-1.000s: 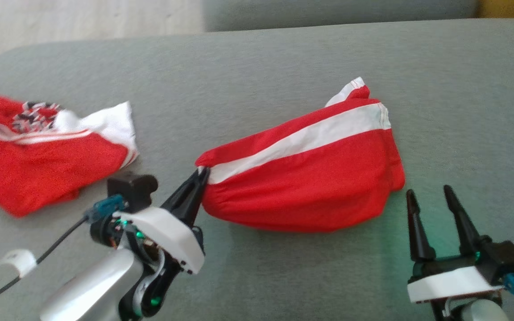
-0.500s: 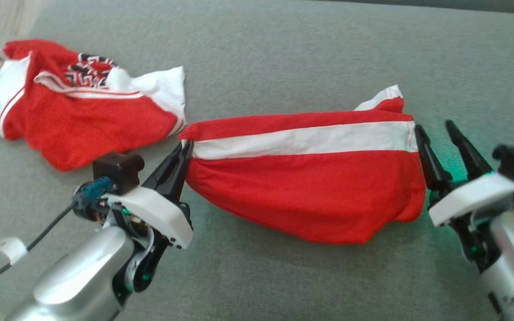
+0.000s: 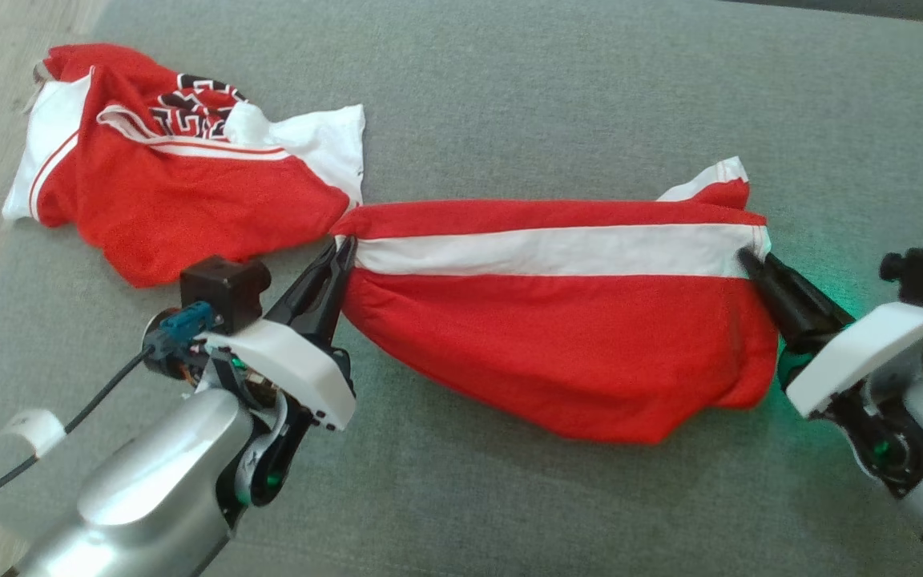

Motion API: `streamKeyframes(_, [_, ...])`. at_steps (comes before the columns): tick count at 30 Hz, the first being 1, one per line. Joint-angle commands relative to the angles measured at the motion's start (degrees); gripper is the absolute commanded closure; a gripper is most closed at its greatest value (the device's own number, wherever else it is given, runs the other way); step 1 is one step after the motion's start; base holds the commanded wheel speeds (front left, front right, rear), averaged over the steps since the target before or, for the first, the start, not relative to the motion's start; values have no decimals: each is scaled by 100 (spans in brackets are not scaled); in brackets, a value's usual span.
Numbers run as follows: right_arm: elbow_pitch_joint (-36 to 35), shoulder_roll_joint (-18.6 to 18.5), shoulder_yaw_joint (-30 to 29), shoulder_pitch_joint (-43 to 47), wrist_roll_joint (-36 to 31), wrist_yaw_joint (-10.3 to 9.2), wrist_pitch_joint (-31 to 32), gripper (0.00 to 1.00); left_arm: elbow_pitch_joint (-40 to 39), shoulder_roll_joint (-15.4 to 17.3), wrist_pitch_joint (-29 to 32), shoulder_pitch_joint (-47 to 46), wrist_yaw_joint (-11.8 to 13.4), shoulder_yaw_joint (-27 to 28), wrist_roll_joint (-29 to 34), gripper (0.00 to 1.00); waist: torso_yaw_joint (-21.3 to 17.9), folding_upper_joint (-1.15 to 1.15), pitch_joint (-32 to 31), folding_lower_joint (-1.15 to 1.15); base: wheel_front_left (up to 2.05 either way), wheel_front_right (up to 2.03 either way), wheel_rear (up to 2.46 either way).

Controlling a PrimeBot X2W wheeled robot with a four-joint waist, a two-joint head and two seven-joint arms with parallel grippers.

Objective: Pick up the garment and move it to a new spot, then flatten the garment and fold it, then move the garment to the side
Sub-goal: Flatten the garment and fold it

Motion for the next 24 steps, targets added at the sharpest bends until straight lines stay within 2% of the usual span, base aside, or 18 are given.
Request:
streamKeyframes(1, [-172,-239,93,-156,59,-4,-161,100,-91,161,-58,-265,-21,230,34,100,-28,0,-35,0,0,0,0])
streamKeyframes(7, [-230,-487,176,-502,350,-4,-740,100,-123,249,-128,-497,-52,304,141,100,-231,0,-105,0,0,0,0])
streamKeyframes(12, [-465,-880,-231,-1323,606,-4,-1151,100,-253,258,10,-1462,-138,359,543,100,-567,0,76,0,0,0,0])
streamKeyframes(15, [-451,-1238,-599,-2089,296,-4,-1303,100,-180,184,98,-2390,-62,437,981,100,-794,0,336,0,0,0,0])
streamKeyframes(18, [-488,-1452,-1003,-2860,-19,-4,-1374,100,6,8,128,-3380,-87,569,1291,100,-1018,0,663,0,0,0,0])
streamKeyframes(24, [-542,-1734,-1791,-3991,-573,-4,-1431,100,655,-404,-302,-4837,-245,727,1780,100,-1397,0,1154,0,0,0,0])
